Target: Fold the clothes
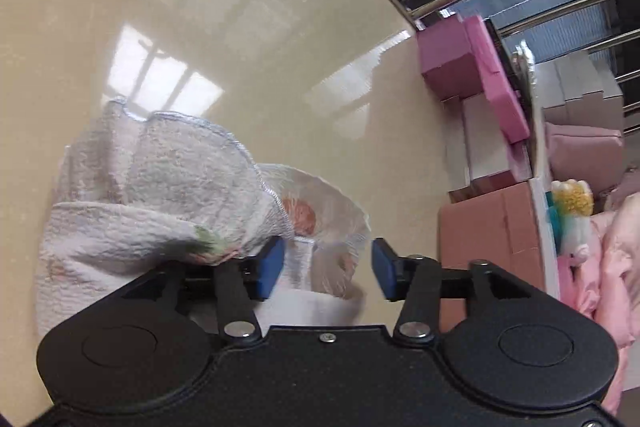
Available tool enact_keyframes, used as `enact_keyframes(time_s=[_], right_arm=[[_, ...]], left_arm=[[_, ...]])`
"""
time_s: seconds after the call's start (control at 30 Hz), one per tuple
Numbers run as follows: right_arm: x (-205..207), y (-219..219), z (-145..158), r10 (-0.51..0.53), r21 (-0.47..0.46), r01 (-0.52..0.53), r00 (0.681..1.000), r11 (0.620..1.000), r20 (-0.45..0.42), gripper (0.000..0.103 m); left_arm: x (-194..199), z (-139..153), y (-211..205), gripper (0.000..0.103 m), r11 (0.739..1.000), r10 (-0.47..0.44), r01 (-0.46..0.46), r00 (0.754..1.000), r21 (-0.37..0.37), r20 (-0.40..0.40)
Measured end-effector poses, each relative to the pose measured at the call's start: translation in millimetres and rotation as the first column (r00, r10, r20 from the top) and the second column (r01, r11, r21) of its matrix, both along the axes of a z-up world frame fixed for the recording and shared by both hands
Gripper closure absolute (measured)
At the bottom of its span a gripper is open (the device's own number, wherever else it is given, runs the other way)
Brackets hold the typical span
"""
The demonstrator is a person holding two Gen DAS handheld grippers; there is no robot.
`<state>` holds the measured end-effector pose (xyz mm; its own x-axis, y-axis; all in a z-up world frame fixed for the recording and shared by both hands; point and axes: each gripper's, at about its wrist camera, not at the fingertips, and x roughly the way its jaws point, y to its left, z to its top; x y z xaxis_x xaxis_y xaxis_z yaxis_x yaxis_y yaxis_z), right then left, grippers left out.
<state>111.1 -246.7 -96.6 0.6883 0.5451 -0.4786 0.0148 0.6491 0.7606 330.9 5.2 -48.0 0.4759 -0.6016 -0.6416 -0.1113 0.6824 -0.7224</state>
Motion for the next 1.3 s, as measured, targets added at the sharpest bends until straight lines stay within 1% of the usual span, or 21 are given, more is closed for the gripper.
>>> enact_keyframes(time_s=[0.03, 0.07, 0.13, 0.17, 0.2, 0.27, 0.37, 0.4, 0.43, 0.47, 0.5, 0.53, 0.6, 0.67, 0.7, 0.8, 0.9, 1.03, 1.13, 1.23, 1.3], right_arm=[[-1, 0, 0, -0.002, -0.007, 0.002, 1.000, 1.000, 0.003, 0.091], [-4, 0, 4, -0.007, -0.023, 0.007, 1.000, 1.000, 0.013, 0.086], [-14, -2, 15, -0.027, -0.069, 0.030, 0.998, 0.997, 0.051, 0.070], [-21, -4, 23, -0.043, -0.101, 0.051, 0.996, 0.994, 0.079, 0.054], [-26, -5, 31, -0.059, -0.136, 0.074, 0.992, 0.988, 0.113, 0.049], [-28, 6, 46, 0.000, -0.225, 0.045, 0.980, 0.973, 0.198, 0.049], [-27, 30, 70, 0.152, -0.373, -0.028, 0.939, 0.928, 0.308, 0.051], [-27, 39, 78, 0.205, -0.422, -0.047, 0.919, 0.905, 0.338, 0.057], [-24, 49, 83, 0.262, -0.472, -0.071, 0.898, 0.879, 0.352, 0.061], [-18, 63, 85, 0.318, -0.526, -0.103, 0.886, 0.844, 0.338, 0.076], [-10, 74, 84, 0.346, -0.572, -0.116, 0.885, 0.812, 0.311, 0.087], [-6, 77, 80, 0.342, -0.601, -0.113, 0.896, 0.792, 0.283, 0.087], [4, 84, 71, 0.331, -0.655, -0.109, 0.917, 0.747, 0.225, 0.087], [11, 87, 60, 0.301, -0.705, -0.090, 0.937, 0.703, 0.180, 0.087], [13, 87, 54, 0.288, -0.718, -0.086, 0.943, 0.690, 0.164, 0.087], [7, 81, 40, 0.267, -0.719, -0.078, 0.951, 0.690, 0.153, 0.087], [3, 82, 34, 0.264, -0.724, -0.060, 0.949, 0.687, 0.171, 0.087], [-2, 90, 31, 0.289, -0.762, -0.046, 0.938, 0.646, 0.189, 0.087], [-4, 95, 28, 0.294, -0.775, -0.033, 0.935, 0.631, 0.200, 0.087], [-6, 96, 27, 0.291, -0.775, -0.024, 0.934, 0.631, 0.208, 0.086], [-4, 97, 25, 0.293, -0.777, -0.018, 0.932, 0.629, 0.215, 0.086]], left_arm=[[-2, 6, 1, 0.034, 1.000, -0.010, 0.010, 1.000, -0.018, 0.027], [-4, 15, 2, 0.031, 1.000, -0.024, 0.025, 0.998, -0.018, 0.059], [-11, 38, 4, 0.019, 0.998, -0.054, 0.053, 0.989, 0.018, 0.136], [-19, 50, 8, 0.016, 0.997, -0.068, 0.060, 0.981, 0.049, 0.181], [-29, 61, 12, 0.011, 0.994, -0.080, 0.063, 0.970, 0.085, 0.228], [-48, 73, 21, 0.009, 0.986, -0.118, 0.077, 0.947, 0.145, 0.298], [-60, 75, 16, 0.013, 0.959, -0.231, 0.164, 0.925, 0.231, 0.302], [-62, 71, 9, 0.023, 0.943, -0.277, 0.201, 0.917, 0.266, 0.287], [-64, 66, 4, 0.040, 0.924, -0.317, 0.233, 0.909, 0.302, 0.270], [-66, 59, -3, 0.049, 0.905, -0.356, 0.267, 0.901, 0.331, 0.248], [-65, 50, -9, 0.070, 0.890, -0.391, 0.306, 0.893, 0.337, 0.221], [-63, 40, -13, 0.081, 0.880, -0.421, 0.347, 0.886, 0.325, 0.195], [-58, 23, -24, 0.084, 0.863, -0.460, 0.398, 0.874, 0.312, 0.155], [-52, 8, -32, 0.084, 0.854, -0.469, 0.404, 0.871, 0.328, 0.146], [-48, 3, -34, 0.084, 0.855, -0.469, 0.407, 0.871, 0.321, 0.146], [-38, -13, -38, 0.084, 0.866, -0.459, 0.406, 0.877, 0.292, 0.144], [-30, -22, -32, 0.084, 0.897, -0.420, 0.385, 0.896, 0.218, 0.143], [-32, 2, -5, 0.080, 0.938, -0.339, 0.309, 0.914, 0.157, 0.224], [-43, 26, 22, 0.062, 0.943, -0.321, 0.274, 0.897, 0.189, 0.304], [-43, 21, 37, 0.058, 0.924, -0.368, 0.318, 0.889, 0.211, 0.274], [-36, 6, 41, 0.058, 0.928, -0.360, 0.318, 0.901, 0.194, 0.244]])
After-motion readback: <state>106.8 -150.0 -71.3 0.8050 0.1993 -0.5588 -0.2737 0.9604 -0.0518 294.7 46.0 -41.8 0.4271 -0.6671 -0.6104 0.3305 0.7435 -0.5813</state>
